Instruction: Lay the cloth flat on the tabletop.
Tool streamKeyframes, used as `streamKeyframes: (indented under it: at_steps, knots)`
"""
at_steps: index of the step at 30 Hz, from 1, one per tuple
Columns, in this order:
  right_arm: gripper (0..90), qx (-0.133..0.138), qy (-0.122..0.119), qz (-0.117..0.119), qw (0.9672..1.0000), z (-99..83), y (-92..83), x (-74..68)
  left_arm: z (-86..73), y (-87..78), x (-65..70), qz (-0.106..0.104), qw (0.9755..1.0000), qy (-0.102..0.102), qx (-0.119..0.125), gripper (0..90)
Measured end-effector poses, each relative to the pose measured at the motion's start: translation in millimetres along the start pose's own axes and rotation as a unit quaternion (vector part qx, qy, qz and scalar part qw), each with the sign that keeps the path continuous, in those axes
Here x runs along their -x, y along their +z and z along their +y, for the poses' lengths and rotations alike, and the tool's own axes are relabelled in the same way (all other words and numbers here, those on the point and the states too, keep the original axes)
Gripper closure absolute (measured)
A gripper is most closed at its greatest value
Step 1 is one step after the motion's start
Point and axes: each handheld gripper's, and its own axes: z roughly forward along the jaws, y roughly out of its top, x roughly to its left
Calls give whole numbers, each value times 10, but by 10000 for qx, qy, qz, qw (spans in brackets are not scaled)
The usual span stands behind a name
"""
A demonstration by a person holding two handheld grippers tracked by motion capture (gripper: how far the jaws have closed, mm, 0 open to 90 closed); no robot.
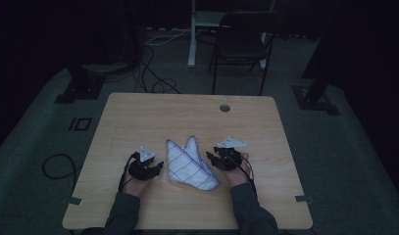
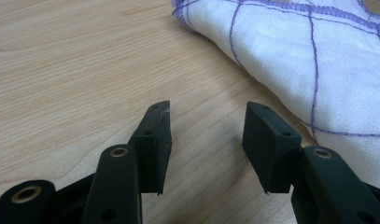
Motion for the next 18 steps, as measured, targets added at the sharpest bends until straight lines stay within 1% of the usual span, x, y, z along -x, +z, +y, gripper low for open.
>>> streamKeyframes:
  at_steps: [9,12,14,17,18]
  knots:
    - [608,-66,-33,127,9999,70,130,-32,0,1,1,0,10000,-10,3,525]
    - [611,-60,5,212,9998,93,161,-32,1,1,0,-33,10000,8,-2,525]
    - [612,-110,30,244,9996,105,194,-28,3,-1,4,-53,10000,27,-18,525]
    - [621,-146,-6,279,9995,128,238,-37,5,-1,7,-73,10000,26,-23,525]
    - [624,-149,-17,286,9995,136,252,-42,5,-3,0,-132,9999,-5,-16,528]
